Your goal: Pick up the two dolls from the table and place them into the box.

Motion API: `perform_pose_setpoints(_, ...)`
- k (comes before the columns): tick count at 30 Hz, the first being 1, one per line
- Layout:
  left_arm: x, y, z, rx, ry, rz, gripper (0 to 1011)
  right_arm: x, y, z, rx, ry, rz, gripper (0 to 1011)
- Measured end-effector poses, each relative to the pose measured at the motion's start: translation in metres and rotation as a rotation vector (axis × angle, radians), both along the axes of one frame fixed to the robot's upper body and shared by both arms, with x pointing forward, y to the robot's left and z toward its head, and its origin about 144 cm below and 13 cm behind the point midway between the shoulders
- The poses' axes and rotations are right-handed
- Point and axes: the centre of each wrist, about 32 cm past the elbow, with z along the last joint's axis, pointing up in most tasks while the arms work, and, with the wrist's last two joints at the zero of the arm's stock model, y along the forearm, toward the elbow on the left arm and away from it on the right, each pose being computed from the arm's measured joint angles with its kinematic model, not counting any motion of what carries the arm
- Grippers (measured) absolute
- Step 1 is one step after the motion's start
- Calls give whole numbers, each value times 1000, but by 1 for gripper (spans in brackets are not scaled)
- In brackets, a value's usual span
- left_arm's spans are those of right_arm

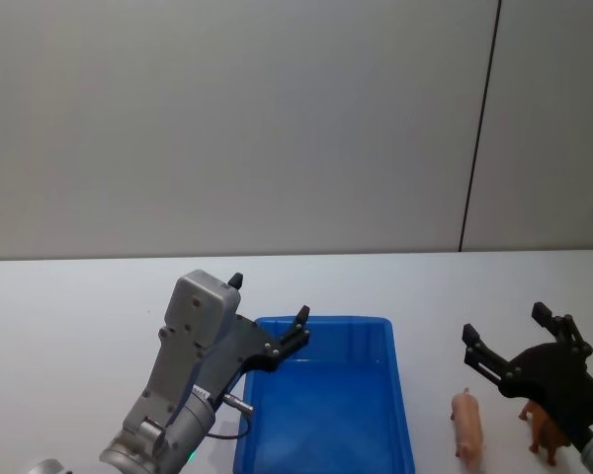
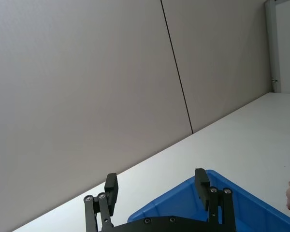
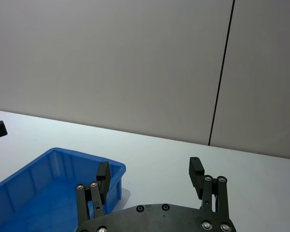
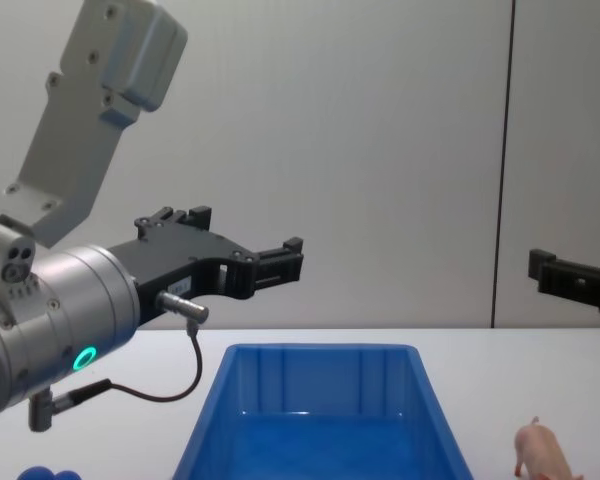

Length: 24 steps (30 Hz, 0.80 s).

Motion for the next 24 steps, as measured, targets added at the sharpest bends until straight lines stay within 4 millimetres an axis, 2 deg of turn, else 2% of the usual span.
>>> perform_pose_setpoints(24,0,0,0,0,0,0,1002,1,-1,0,-1,2,-1,1001)
